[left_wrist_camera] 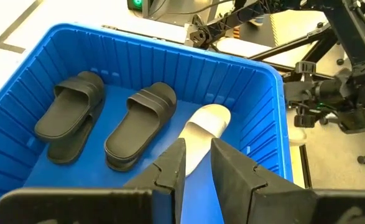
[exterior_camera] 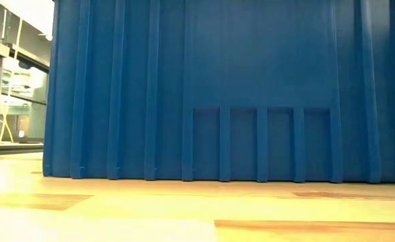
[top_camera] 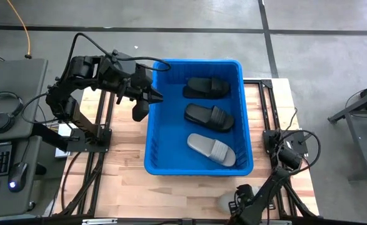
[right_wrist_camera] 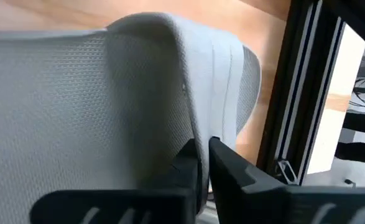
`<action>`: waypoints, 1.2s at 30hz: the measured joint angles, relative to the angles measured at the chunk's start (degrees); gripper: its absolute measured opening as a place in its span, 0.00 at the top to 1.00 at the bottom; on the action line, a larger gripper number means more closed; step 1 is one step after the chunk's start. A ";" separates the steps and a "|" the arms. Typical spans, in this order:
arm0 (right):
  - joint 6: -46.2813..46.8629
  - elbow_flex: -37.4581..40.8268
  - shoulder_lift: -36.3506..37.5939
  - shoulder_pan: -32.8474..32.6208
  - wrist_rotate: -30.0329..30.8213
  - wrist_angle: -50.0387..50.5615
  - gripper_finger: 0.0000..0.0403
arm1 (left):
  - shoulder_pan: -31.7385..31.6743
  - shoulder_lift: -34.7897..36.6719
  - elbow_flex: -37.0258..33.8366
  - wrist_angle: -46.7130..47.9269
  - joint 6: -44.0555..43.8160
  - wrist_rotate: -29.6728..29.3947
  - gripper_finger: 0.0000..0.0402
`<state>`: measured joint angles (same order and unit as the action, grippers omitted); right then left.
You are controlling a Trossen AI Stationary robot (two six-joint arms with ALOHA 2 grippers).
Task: Pick and place slides into bin
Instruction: Stack the gray slipper on the gray slipper in the blue bin
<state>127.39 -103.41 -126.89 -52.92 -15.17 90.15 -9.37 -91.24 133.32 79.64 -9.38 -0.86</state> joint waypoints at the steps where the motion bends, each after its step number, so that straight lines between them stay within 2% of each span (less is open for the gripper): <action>1: -0.02 -0.37 0.00 -0.20 -0.07 0.02 0.96 | 0.00 0.00 0.00 0.00 0.00 0.00 0.83; 4: -0.52 -2.35 0.00 -0.62 0.16 -0.06 0.97 | 0.01 0.00 0.00 -0.02 0.32 0.00 0.83; 9: -3.46 -8.20 0.02 -0.84 4.01 -0.19 0.99 | 0.01 0.00 0.02 -0.11 1.49 -0.07 0.83; 20: -7.83 -21.68 0.02 -0.79 14.37 -0.20 1.00 | 0.00 0.00 0.00 -0.11 3.60 -0.20 0.83; 26: -12.25 -31.75 0.18 -0.84 23.43 -0.49 1.00 | 0.00 0.00 0.00 0.88 3.60 -0.07 0.83; 30: -15.76 -30.02 4.04 -0.82 29.77 -7.16 1.00 | 0.00 0.02 0.02 1.53 3.60 -0.04 0.83; 36: -21.41 -31.01 8.81 -0.78 38.61 -10.89 1.00 | 0.00 0.28 0.00 1.78 3.59 0.42 0.83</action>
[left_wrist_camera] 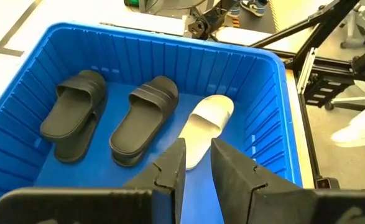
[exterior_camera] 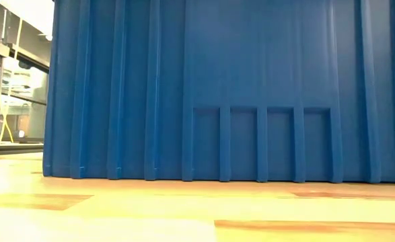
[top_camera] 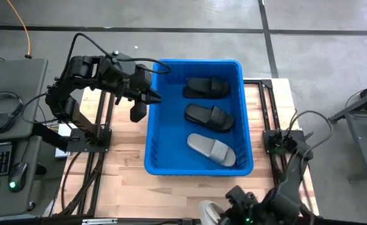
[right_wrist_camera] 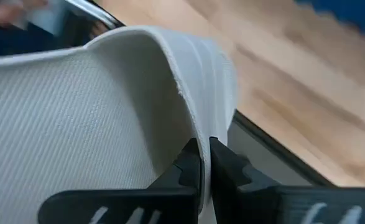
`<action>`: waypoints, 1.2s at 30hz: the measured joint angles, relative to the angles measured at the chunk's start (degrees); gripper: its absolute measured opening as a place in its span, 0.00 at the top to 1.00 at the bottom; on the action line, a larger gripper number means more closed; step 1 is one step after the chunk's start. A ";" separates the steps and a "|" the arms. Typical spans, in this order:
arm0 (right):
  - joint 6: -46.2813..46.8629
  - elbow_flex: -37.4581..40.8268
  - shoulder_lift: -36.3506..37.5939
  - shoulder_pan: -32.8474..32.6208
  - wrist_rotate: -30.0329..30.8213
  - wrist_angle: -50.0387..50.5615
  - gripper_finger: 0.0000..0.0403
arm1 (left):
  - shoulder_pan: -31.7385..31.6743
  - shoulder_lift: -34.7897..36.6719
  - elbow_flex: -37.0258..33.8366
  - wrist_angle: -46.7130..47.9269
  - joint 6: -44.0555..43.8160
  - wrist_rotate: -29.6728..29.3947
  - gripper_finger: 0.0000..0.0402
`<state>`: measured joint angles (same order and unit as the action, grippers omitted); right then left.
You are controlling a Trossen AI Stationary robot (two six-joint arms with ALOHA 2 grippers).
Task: Pick and place slides into bin
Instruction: Stack the gray slipper on the gray slipper in the blue bin
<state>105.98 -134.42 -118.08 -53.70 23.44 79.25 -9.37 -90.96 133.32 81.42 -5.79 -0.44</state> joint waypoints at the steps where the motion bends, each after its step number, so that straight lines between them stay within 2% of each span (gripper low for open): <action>1: -0.79 -0.29 0.89 0.03 1.76 0.10 1.00 | 0.00 0.16 0.00 0.19 0.00 0.02 0.83; 7: -5.89 -0.51 6.37 1.17 13.51 1.29 1.00 | 0.00 2.02 0.02 -0.42 -0.01 -0.39 0.83; 16: -16.28 -0.58 14.04 7.21 21.97 5.13 1.00 | -0.02 4.81 0.02 -0.79 -1.11 -0.79 0.83; 22: -23.51 -0.58 17.49 16.01 26.52 10.81 1.00 | -0.02 5.51 0.04 -1.06 -3.14 -4.36 0.83; 29: -40.34 -0.58 18.31 29.06 29.84 10.74 1.00 | -0.02 5.44 0.02 -1.33 -9.00 -9.00 0.83; 36: -54.65 -0.43 18.31 40.88 41.21 10.76 1.00 | 0.00 5.40 0.02 -1.92 -16.34 -12.67 0.83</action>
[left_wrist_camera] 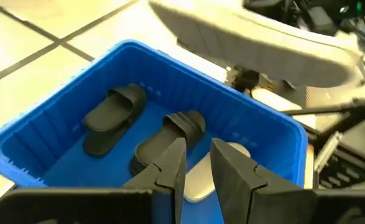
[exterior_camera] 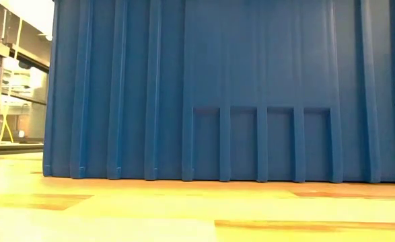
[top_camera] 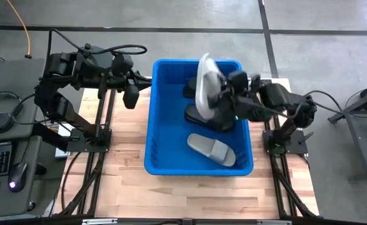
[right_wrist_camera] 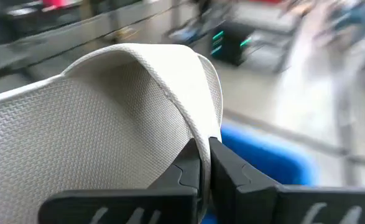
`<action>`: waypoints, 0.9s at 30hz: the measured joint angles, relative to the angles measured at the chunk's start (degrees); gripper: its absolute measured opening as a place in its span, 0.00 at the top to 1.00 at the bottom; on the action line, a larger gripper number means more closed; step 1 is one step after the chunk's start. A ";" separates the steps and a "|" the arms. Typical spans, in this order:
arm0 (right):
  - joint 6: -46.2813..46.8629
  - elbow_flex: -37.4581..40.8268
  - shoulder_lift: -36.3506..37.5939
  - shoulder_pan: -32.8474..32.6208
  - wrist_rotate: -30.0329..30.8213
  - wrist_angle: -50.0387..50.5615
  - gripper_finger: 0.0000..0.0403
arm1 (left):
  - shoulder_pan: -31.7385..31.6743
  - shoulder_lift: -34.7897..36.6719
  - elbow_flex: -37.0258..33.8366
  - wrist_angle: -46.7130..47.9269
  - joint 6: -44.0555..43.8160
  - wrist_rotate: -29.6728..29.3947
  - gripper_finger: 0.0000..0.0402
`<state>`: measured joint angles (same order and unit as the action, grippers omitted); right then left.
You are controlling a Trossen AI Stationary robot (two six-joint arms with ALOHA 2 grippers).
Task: Pick and place slides into bin
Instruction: Stack the gray slipper on the gray slipper in the blue bin
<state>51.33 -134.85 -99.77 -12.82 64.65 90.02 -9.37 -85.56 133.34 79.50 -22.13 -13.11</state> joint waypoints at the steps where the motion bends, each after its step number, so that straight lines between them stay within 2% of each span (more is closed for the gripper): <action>1: -1.55 0.00 0.00 1.35 1.97 -0.08 1.00 | 0.00 0.00 0.00 -0.07 -0.82 -0.64 0.83; 5: -9.11 0.02 0.00 5.41 10.73 -2.75 1.00 | 0.00 -1.15 0.01 -3.10 -3.44 -2.18 0.83; 10: -19.38 0.02 0.00 9.15 21.80 -8.30 1.00 | 0.00 -4.67 0.00 -12.48 -3.25 -0.79 0.83; 13: -23.76 0.02 0.00 11.93 23.39 -10.34 1.00 | 0.00 -6.83 0.00 -17.49 -1.53 0.93 0.78; 16: -25.60 0.02 0.00 14.38 23.16 -10.55 1.00 | 0.00 -9.43 0.00 -22.32 0.69 1.06 0.66; 22: -24.52 -0.02 0.00 17.14 23.00 -10.90 1.00 | -0.78 -13.99 -0.02 -29.86 0.81 0.75 0.36; 27: -26.33 -0.09 0.00 17.34 22.98 -12.26 1.00 | -1.34 -15.83 -0.02 -30.43 0.85 1.52 0.19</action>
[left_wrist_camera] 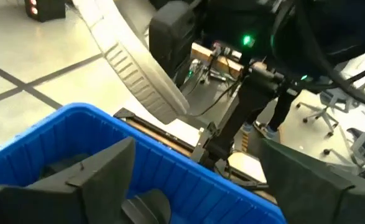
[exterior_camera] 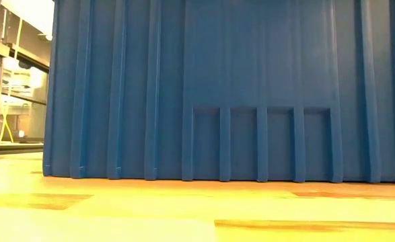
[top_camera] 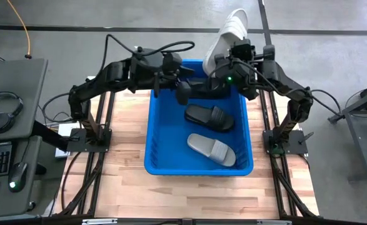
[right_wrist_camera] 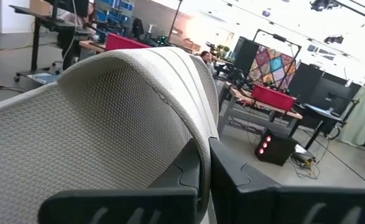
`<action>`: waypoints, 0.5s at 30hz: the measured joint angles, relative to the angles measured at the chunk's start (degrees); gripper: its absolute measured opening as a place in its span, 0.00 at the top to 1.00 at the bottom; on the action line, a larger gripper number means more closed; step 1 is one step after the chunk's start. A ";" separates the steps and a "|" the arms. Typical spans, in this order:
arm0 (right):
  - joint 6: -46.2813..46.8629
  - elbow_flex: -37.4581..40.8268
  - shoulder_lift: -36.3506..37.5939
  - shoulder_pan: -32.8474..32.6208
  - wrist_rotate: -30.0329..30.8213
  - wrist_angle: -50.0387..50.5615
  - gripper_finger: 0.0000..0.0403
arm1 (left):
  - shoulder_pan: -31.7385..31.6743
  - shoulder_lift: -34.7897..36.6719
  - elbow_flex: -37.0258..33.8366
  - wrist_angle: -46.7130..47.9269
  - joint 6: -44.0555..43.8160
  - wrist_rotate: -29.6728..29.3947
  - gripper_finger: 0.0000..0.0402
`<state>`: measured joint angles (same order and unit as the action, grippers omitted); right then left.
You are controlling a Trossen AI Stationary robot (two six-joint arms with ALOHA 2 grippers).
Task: Pick and place slides into bin
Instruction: Stack the gray slipper on the gray slipper in the blue bin
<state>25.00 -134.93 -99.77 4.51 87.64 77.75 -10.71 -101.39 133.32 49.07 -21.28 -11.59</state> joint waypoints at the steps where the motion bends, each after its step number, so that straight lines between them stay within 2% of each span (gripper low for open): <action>1: 0.00 0.00 0.00 -0.02 0.00 -0.08 1.00 | -0.39 -0.08 0.00 0.16 0.02 0.12 0.17; 5: 0.00 0.00 0.00 -0.56 -0.21 -1.87 1.00 | -0.58 -0.82 0.06 -0.11 0.04 0.68 0.13; 15: -3.16 0.00 0.00 -1.16 -1.70 -6.07 1.00 | -0.97 -2.79 0.04 -4.68 -0.02 0.37 0.12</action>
<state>21.84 -134.93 -99.77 3.36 85.93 71.68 -11.68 -104.18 133.35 44.39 -21.30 -11.22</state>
